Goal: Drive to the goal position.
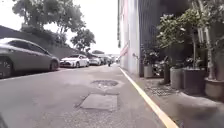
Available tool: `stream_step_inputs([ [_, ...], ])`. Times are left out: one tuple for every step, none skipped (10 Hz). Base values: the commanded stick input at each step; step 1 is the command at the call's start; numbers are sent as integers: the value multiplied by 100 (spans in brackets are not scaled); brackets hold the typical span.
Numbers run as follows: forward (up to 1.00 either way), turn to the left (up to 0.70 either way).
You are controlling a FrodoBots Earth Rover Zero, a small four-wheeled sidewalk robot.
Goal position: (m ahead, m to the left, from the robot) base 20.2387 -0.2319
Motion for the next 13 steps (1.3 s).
stream_step_inputs([
  [45,0],
  [45,0],
  [45,0],
  [45,0],
  [45,0],
  [45,0],
  [45,0],
  [45,0],
  [45,0],
  [45,0],
  [45,0],
  [45,0],
  [45,0],
])
